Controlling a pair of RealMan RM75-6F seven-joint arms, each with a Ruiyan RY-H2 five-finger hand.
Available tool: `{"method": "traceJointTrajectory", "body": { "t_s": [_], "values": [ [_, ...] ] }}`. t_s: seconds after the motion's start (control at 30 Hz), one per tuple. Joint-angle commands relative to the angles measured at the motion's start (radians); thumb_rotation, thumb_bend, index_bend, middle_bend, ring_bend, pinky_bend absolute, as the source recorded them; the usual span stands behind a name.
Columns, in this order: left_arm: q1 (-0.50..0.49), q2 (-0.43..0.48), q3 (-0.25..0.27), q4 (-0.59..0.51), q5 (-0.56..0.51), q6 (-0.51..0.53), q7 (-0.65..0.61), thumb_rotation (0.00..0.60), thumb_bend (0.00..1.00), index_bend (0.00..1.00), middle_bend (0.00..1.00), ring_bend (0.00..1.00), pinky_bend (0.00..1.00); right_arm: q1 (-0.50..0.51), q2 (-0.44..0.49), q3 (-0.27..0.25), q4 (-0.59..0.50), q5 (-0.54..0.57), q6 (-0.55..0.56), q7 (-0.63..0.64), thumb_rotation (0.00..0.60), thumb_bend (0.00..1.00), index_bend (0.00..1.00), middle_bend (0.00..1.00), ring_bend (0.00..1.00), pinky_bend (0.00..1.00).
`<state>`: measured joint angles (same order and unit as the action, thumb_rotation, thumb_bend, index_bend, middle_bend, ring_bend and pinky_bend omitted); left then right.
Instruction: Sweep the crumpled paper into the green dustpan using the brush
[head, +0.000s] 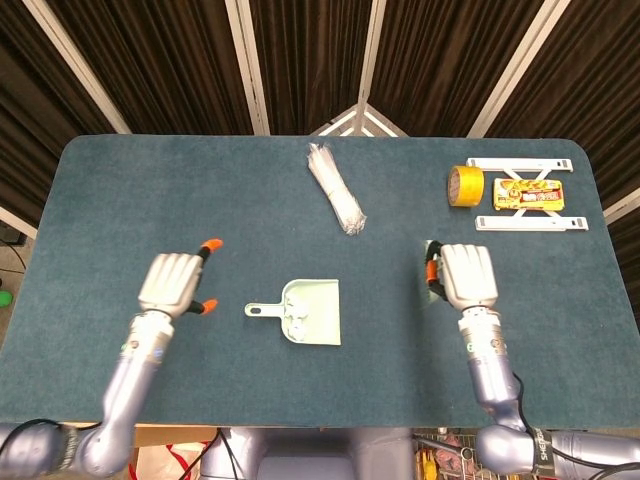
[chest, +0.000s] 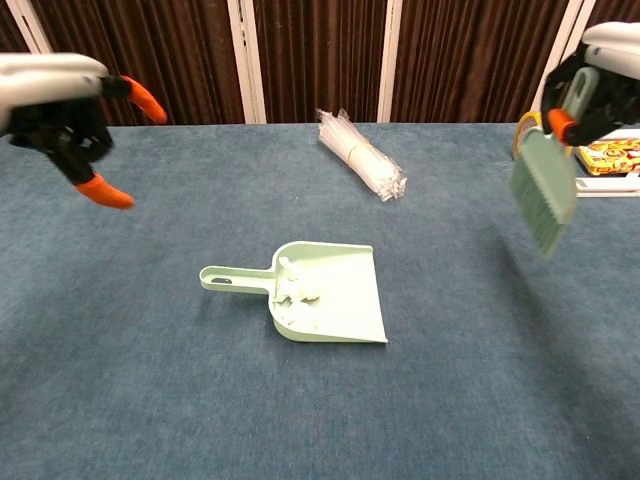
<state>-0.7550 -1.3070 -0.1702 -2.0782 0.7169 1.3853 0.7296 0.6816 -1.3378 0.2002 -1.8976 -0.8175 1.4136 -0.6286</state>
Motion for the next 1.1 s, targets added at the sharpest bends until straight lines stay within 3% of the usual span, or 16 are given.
{"method": "traceJointTrajectory", "body": {
  "t_s": [0.03,0.1,0.13,0.23,0.33,0.4,0.5,0.63,1.1],
  "values": [
    [0.081,0.1,0.055,-0.043,0.113,0.016,-0.093,0.6,0.0,0.12,0.45,0.48,0.61,-0.027,0.007,-0.035,0.052,-0.042,0.037,-0.031,0.6,0.65,0.71,0.84,0.86,0.81],
    [0.12,0.14,0.081,-0.041,0.176,0.029,-0.143,0.6,0.0,0.07,0.29,0.33,0.44,-0.043,0.001,-0.051,0.081,-0.056,0.061,-0.047,0.6,0.65,0.59,0.72,0.74,0.75],
    [0.144,0.159,0.096,-0.034,0.214,0.039,-0.173,0.6,0.0,0.04,0.22,0.25,0.36,-0.052,-0.002,-0.059,0.089,-0.058,0.068,-0.055,0.6,0.65,0.49,0.61,0.64,0.69],
    [0.196,0.19,0.127,-0.013,0.291,0.057,-0.249,0.6,0.0,0.01,0.06,0.09,0.2,-0.07,-0.004,-0.076,0.089,-0.045,0.07,-0.079,0.6,0.65,0.23,0.37,0.37,0.51],
    [0.246,0.216,0.156,0.011,0.35,0.064,-0.328,0.6,0.0,0.0,0.0,0.01,0.09,-0.085,-0.009,-0.088,0.076,-0.036,0.06,-0.086,0.6,0.64,0.04,0.16,0.13,0.26],
    [0.271,0.225,0.173,0.029,0.378,0.064,-0.364,0.6,0.0,0.0,0.0,0.0,0.05,-0.092,-0.014,-0.094,0.061,-0.024,0.048,-0.09,0.6,0.58,0.0,0.05,0.03,0.14],
    [0.303,0.231,0.195,0.055,0.412,0.062,-0.402,0.6,0.0,0.0,0.0,0.0,0.03,-0.098,-0.017,-0.102,0.04,-0.018,0.036,-0.1,0.6,0.46,0.0,0.0,0.0,0.07],
    [0.347,0.231,0.225,0.089,0.458,0.068,-0.445,0.6,0.0,0.0,0.0,0.0,0.0,-0.117,-0.019,-0.104,0.004,-0.036,0.037,-0.075,0.6,0.38,0.0,0.0,0.0,0.07],
    [0.486,0.252,0.292,0.162,0.63,0.142,-0.572,0.6,0.0,0.0,0.0,0.0,0.0,-0.2,0.069,-0.152,-0.181,-0.212,0.079,0.009,0.6,0.36,0.0,0.0,0.0,0.06]
  ]
}}
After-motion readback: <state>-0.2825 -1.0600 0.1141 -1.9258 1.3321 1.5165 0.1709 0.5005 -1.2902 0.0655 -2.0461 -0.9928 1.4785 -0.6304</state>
